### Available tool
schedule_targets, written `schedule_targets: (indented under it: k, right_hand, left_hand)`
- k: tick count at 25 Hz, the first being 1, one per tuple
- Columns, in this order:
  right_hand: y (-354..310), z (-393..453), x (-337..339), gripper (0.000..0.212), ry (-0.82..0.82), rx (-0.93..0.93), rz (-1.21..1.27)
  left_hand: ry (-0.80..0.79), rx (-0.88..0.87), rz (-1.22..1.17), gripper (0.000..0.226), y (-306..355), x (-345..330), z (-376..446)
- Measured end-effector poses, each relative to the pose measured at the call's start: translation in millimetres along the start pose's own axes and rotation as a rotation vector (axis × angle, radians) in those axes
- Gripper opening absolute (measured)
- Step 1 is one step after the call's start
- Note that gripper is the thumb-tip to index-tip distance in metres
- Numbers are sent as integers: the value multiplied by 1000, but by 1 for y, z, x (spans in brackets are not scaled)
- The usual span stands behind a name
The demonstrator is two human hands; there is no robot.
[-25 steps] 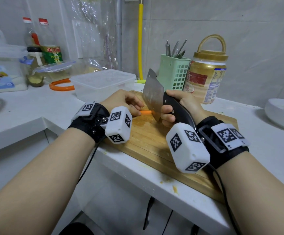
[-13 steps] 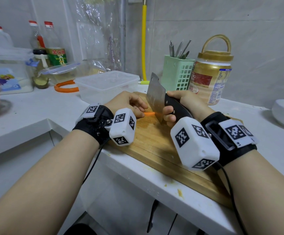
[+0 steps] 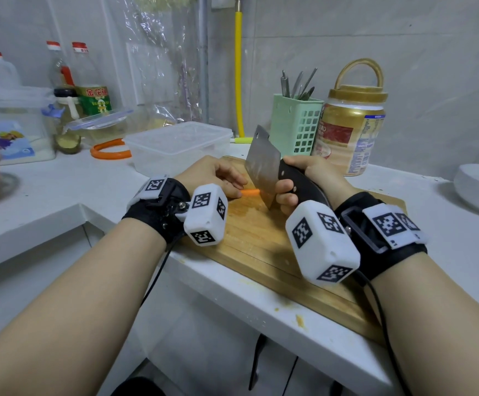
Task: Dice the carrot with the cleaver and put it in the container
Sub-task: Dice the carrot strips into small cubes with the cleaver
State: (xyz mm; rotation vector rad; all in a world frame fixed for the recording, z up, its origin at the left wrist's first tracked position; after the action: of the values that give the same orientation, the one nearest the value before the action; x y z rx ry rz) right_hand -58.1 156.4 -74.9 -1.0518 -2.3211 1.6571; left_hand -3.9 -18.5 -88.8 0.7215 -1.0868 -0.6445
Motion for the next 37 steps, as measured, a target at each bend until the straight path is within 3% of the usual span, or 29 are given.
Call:
schedule_targets:
  k: [6, 16, 37]
  right_hand:
    - [0, -2, 6, 27, 24, 28, -13]
    - [-3, -4, 9, 29, 11, 93, 31]
    - [-2, -3, 6, 26, 97, 10, -94]
  left_hand:
    - [-32, 66, 59, 31, 13, -11, 7]
    - [-32, 10, 10, 20, 11, -20, 10]
    - [-44, -17, 34, 18, 12, -21, 11]
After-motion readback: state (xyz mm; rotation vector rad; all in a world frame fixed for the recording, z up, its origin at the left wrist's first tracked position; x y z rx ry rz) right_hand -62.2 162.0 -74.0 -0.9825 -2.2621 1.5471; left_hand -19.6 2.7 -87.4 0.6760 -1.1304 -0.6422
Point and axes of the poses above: each hand's wrist, its own z-axis towards the middle knuckle, its own x-axis out of the back of the hand, y = z × x, the point moved 5 cm from there along z, towards the middle knuckle, and after that the axes turned 8 degrees about -x, right-handed, at the moved point
